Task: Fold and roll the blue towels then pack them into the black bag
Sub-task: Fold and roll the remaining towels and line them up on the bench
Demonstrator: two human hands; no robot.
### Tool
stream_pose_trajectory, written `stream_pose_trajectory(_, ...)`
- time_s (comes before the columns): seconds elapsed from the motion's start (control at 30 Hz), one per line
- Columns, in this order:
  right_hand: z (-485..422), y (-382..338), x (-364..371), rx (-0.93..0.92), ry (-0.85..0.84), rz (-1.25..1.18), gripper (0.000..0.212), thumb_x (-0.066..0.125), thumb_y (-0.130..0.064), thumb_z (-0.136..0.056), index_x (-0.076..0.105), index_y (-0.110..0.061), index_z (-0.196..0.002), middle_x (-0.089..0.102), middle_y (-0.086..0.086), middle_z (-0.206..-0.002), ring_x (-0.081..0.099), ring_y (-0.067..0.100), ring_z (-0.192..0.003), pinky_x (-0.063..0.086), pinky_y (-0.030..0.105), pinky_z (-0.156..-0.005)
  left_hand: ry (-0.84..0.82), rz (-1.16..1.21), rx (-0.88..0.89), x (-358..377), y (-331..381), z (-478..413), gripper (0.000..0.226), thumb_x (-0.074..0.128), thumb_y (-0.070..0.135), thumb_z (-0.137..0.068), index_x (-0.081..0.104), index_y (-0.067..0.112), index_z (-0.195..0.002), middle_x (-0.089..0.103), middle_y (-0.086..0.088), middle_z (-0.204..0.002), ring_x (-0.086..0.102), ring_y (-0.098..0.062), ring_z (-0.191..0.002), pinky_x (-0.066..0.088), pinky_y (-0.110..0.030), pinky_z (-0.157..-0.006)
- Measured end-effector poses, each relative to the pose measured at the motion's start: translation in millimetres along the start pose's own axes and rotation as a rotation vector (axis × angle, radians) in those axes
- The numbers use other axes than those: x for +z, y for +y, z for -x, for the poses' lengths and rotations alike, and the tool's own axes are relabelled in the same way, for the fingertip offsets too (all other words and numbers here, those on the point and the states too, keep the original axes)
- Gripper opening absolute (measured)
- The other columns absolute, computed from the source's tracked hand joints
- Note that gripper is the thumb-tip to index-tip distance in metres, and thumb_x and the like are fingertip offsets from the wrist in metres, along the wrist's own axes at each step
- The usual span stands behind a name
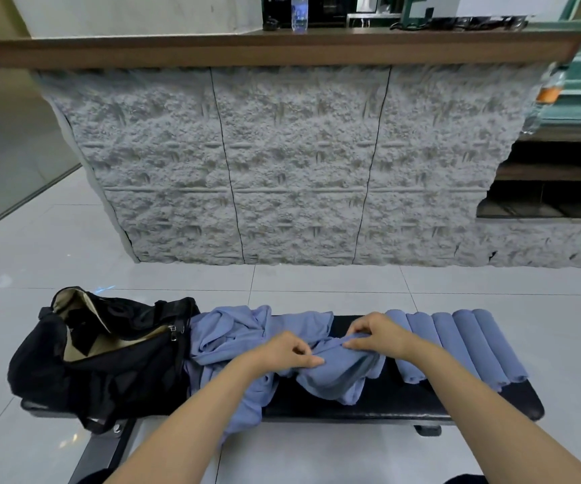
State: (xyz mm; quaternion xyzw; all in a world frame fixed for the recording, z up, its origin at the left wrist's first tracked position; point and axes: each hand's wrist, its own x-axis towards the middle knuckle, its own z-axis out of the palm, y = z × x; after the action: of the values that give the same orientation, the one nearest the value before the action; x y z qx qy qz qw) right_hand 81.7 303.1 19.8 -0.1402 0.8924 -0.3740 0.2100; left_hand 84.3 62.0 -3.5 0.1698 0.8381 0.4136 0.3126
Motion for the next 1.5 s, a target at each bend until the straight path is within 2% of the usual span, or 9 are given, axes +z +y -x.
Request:
stream_pose_trajectory(0.2, 20, -11, -42, -0.028, 0.231, -0.133, 0.011, 0.067, -0.017, -0.087, 0.067, -0.009, -0.079, 0.064, -0.005, -0.073, 0.054, 0.002, -0.067, 0.042, 0.016, -0.068, 0.021, 0.118, 0.031, -30, 0, 16, 0.048, 0.068, 0.042, -0.083, 0.046, 0.006, -0.060, 0.033, -0.003, -0.057, 0.028, -0.014, -0.057, 0.026, -0.022, -0.057)
stream_pose_trajectory(0.37, 30, -28, -88, -0.005, 0.552, -0.431, 0.010, 0.065, -0.019, -0.089, 0.067, -0.011, -0.083, 0.066, -0.001, -0.076, 0.058, 0.006, -0.069, 0.044, 0.019, -0.068, 0.014, 0.109, 0.070, -58, 2, 24, 0.027, 0.068, 0.021, -0.086, 0.055, 0.005, -0.070, 0.041, 0.004, -0.060, 0.033, -0.008, -0.059, 0.029, -0.016, -0.059)
stream_pose_trajectory(0.5, 27, -20, -99, 0.113, 0.730, -0.291, 0.012, 0.061, -0.014, -0.091, 0.058, -0.012, -0.079, 0.054, -0.002, -0.060, 0.045, 0.011, -0.056, 0.033, 0.015, -0.052, 0.313, 0.338, -0.003, -74, -9, 37, 0.015, 0.069, 0.012, -0.084, 0.071, 0.015, -0.069, 0.066, 0.002, -0.072, 0.054, -0.010, -0.073, 0.042, -0.019, -0.072)
stream_pose_trajectory(0.63, 24, -33, -87, 0.098, 0.545, -0.213, 0.012, 0.060, -0.016, -0.091, 0.058, -0.010, -0.081, 0.057, 0.001, -0.068, 0.048, 0.011, -0.065, 0.035, 0.014, -0.056, 0.540, 0.539, 0.033, -80, 28, 43, 0.004, 0.068, 0.008, -0.085, 0.071, 0.007, -0.081, 0.070, -0.008, -0.079, 0.061, -0.017, -0.080, 0.050, -0.023, -0.073)
stream_pose_trajectory(0.77, 16, -79, -67, -0.096, 0.216, -0.254, 0.012, 0.051, -0.003, -0.095, 0.046, -0.009, -0.104, 0.053, 0.009, -0.082, 0.042, 0.010, -0.074, 0.035, 0.011, -0.063, 0.495, 0.368, 0.201, -77, 89, 31, 0.028, 0.069, 0.001, -0.082, 0.063, 0.015, -0.105, 0.067, 0.000, -0.064, 0.060, -0.004, -0.067, 0.048, -0.016, -0.068)
stream_pose_trajectory(0.87, 2, -107, -59, -0.203, 0.138, -0.097, 0.017, 0.051, -0.002, -0.094, 0.041, -0.014, -0.100, 0.059, 0.026, -0.086, 0.044, 0.014, -0.076, 0.037, 0.021, -0.069, 0.440, 0.154, 0.243, -69, 120, 19, 0.035, 0.072, 0.002, -0.080, 0.066, 0.017, -0.111, 0.064, 0.008, -0.058, 0.052, 0.006, -0.053, 0.042, -0.010, -0.059)
stream_pose_trajectory(1.1, -3, -109, -52, -0.243, 0.338, -0.005, 0.028, 0.064, -0.008, -0.086, 0.044, -0.028, -0.085, 0.060, 0.011, -0.080, 0.050, 0.018, -0.072, 0.040, 0.031, -0.068, 0.571, -0.190, 0.215, -74, 130, 24, 0.004, 0.071, 0.013, -0.082, 0.073, 0.009, -0.081, 0.062, 0.004, -0.066, 0.051, 0.000, -0.055, 0.034, -0.005, -0.049)
stream_pose_trajectory(1.23, 0, -95, -44, -0.166, 0.482, 0.071, 0.015, 0.064, -0.019, -0.080, 0.053, -0.028, -0.084, 0.062, -0.006, -0.084, 0.059, 0.017, -0.080, 0.051, 0.041, -0.074, 0.654, -0.272, 0.196, -73, 134, 29, 0.011, 0.062, 0.010, -0.087, 0.071, 0.010, -0.081, 0.054, 0.007, -0.058, 0.049, -0.009, -0.060, 0.036, -0.014, -0.054)
stream_pose_trajectory(1.5, 25, -62, -46, 0.059, 0.602, 0.352, 0.023, 0.062, -0.021, -0.077, 0.058, -0.035, -0.094, 0.063, -0.016, -0.090, 0.054, 0.010, -0.094, 0.041, 0.031, -0.086, 0.812, -0.260, 0.213, -93, 136, 50, 0.015, 0.058, 0.002, -0.086, 0.072, 0.003, -0.080, 0.049, 0.012, -0.053, 0.045, 0.000, -0.053, 0.034, -0.004, -0.054)
